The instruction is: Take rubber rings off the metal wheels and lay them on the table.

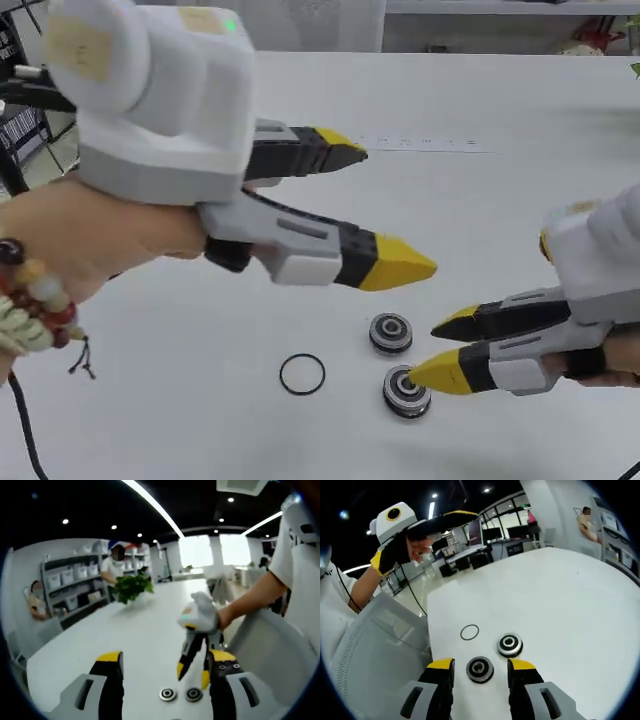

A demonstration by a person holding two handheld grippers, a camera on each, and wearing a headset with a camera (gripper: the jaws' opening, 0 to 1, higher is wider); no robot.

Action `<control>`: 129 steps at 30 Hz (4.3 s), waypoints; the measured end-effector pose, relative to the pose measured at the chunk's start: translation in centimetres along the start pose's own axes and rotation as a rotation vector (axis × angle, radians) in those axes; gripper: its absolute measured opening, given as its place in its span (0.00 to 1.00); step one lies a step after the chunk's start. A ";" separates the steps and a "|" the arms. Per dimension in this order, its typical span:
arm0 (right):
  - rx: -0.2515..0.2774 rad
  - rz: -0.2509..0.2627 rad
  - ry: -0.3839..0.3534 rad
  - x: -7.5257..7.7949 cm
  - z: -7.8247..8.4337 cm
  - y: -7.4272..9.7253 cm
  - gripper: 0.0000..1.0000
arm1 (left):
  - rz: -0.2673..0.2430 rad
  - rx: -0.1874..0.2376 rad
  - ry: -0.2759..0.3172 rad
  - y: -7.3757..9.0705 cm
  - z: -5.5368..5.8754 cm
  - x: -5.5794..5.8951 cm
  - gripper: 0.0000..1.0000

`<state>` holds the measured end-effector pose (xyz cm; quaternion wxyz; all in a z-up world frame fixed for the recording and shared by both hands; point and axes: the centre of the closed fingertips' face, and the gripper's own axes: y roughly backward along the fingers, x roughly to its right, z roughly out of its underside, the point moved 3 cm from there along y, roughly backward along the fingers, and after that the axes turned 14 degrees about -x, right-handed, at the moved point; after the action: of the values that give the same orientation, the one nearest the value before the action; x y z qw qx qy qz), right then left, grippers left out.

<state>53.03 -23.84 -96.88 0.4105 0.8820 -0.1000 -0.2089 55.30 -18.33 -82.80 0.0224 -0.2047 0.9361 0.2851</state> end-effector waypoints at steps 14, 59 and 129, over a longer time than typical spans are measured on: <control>-0.064 -0.040 -0.014 0.0 1.8 -1.1 0.37 | 0.074 -0.127 0.050 -6.3 7.4 2.4 0.54; -0.166 0.046 0.166 0.4 3.1 -2.6 0.18 | 0.206 -0.264 0.032 -8.8 13.0 5.7 0.15; -0.047 -0.117 -0.374 0.3 1.5 -1.3 0.00 | 0.182 -0.219 0.038 -8.1 13.5 5.4 0.13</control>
<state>52.60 -24.09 -98.85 0.3923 0.8223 -0.1182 -0.3948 52.51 -19.08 -99.19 -0.0436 -0.1256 0.9143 0.3825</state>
